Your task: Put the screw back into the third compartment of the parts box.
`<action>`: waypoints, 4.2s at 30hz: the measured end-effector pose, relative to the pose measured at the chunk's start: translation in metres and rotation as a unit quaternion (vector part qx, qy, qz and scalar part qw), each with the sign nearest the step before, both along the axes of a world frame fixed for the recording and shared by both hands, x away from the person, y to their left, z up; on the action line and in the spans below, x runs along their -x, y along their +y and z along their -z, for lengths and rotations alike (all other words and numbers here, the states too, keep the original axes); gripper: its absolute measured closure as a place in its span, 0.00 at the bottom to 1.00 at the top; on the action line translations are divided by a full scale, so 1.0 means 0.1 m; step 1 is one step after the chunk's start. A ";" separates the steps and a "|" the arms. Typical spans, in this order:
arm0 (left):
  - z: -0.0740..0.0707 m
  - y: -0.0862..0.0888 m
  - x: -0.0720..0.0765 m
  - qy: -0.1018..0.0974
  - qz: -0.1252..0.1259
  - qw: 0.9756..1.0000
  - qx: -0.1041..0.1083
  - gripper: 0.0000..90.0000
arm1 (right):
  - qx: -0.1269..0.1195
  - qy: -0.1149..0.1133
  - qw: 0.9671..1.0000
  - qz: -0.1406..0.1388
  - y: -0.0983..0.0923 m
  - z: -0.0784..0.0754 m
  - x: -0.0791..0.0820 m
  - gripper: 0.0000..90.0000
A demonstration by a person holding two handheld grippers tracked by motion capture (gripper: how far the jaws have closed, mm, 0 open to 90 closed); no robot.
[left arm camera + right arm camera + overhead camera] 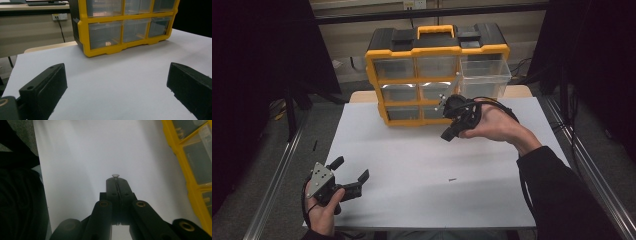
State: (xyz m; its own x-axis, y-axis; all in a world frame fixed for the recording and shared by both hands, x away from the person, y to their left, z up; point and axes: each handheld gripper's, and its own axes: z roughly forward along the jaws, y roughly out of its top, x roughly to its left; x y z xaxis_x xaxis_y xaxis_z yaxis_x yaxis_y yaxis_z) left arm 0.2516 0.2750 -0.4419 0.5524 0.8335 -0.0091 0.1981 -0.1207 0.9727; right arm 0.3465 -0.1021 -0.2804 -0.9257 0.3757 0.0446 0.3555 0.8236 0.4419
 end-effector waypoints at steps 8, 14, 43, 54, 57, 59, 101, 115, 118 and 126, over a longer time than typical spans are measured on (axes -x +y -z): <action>0.00 0.00 0.00 -0.002 0.000 1.000 -0.001 0.03 | -0.013 -0.011 1.000 -0.001 0.04 -0.19 -0.04 0.99; 0.00 0.01 0.00 -0.002 0.000 1.000 -0.005 0.03 | -0.024 -0.023 0.999 -0.002 0.04 -0.37 -0.09 0.99; 0.01 -0.01 0.00 0.002 0.001 1.000 0.008 0.03 | -0.037 -0.058 0.997 0.038 -0.01 -1.07 -0.29 0.99; 0.00 0.00 0.00 0.002 0.001 1.000 0.003 0.03 | -0.021 -0.068 0.995 0.068 -0.11 -1.22 -0.42 0.99; 0.00 0.00 0.00 0.001 0.000 1.000 0.002 0.03 | -0.019 -0.072 0.994 0.086 -0.18 -1.22 -0.46 0.99; 0.00 0.00 0.00 0.002 0.001 1.000 0.003 0.03 | -0.017 -0.072 0.993 0.095 -0.23 -1.23 -0.48 0.99; 0.00 0.01 0.00 0.003 -0.001 1.000 0.000 0.03 | 0.069 -0.051 0.976 0.200 -0.58 -1.04 -0.94 0.98; 0.00 0.01 0.00 0.002 -0.002 1.000 0.003 0.03 | 0.083 -0.038 0.973 0.210 -0.60 -0.91 -1.03 0.98; 0.00 0.01 0.00 0.003 -0.002 1.000 0.003 0.03 | 0.082 -0.034 0.973 0.214 -0.61 -0.88 -1.05 0.98; 0.00 0.01 0.00 0.002 -0.003 1.000 0.002 0.03 | 0.085 -0.024 0.972 0.219 -0.62 -0.81 -1.08 0.98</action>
State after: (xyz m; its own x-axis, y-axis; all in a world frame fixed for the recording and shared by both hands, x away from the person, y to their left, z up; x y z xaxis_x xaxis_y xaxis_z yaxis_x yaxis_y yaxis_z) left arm 0.2518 0.2757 -0.4421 0.5473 0.8368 -0.0148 0.2030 -0.1156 0.9723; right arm 0.4543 -0.1642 -0.1998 -0.6755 0.7317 -0.0916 0.6703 0.6610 0.3373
